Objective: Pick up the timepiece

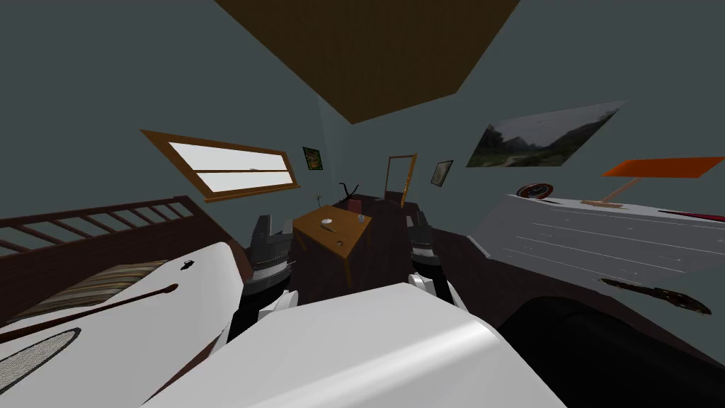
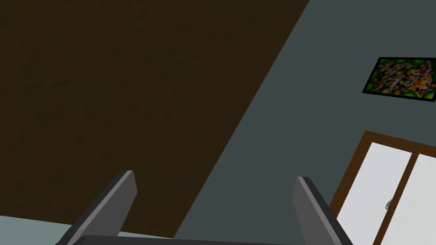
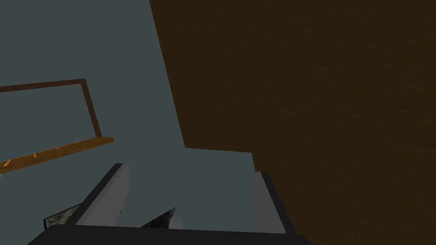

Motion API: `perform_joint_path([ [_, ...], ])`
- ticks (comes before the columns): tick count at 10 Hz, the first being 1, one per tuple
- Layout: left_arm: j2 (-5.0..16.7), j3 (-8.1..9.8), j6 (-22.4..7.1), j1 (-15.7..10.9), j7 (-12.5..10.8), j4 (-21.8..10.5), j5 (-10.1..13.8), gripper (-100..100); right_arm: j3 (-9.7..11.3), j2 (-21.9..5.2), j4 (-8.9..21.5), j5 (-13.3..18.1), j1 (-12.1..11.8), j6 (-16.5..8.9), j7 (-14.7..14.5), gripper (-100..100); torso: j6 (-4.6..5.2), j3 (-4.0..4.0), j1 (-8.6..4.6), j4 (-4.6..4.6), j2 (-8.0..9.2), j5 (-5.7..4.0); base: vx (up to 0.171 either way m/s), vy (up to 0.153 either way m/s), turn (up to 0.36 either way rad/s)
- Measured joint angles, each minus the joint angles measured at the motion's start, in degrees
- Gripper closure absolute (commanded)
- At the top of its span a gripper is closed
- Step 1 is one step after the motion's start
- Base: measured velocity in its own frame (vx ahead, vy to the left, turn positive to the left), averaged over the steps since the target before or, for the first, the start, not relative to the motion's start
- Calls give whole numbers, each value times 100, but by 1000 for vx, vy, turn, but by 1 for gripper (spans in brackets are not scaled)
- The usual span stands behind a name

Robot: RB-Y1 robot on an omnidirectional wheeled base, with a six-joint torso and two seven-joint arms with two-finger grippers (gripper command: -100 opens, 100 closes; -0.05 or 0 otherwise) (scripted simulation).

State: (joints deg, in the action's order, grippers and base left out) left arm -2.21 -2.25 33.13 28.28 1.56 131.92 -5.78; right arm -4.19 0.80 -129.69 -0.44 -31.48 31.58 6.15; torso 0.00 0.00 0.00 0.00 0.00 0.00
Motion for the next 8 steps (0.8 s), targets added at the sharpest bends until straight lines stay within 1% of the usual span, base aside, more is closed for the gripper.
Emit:
perform_joint_path([
  [1,120,-10,-17,-4,-3,-28,18,-100,0,0,0,0,0,0,0,0,1,-1,-1,0,-1,0,12,-16,-54],
  [3,435,-58,-149,-27,-13,-79,75,-100,0,0,0,0,0,0,0,0,1,-3,-6,-1,-6,-1,18,-23,-72],
  [5,767,-107,-297,-93,-32,-242,171,-100,0,0,0,0,0,0,0,0,1,-5,-7,-2,-9,-2,25,-27,-85],
  [6,916,-160,-411,-133,-38,-315,218,-100,0,0,0,0,0,0,0,0,1,-6,-10,-3,-11,-2,30,-41,-111],
  [8,1266,-199,-670,-201,-103,-470,372,-100,0,0,0,0,0,0,0,0,1,-7,-14,-3,-12,-3,25,-42,-127],
])
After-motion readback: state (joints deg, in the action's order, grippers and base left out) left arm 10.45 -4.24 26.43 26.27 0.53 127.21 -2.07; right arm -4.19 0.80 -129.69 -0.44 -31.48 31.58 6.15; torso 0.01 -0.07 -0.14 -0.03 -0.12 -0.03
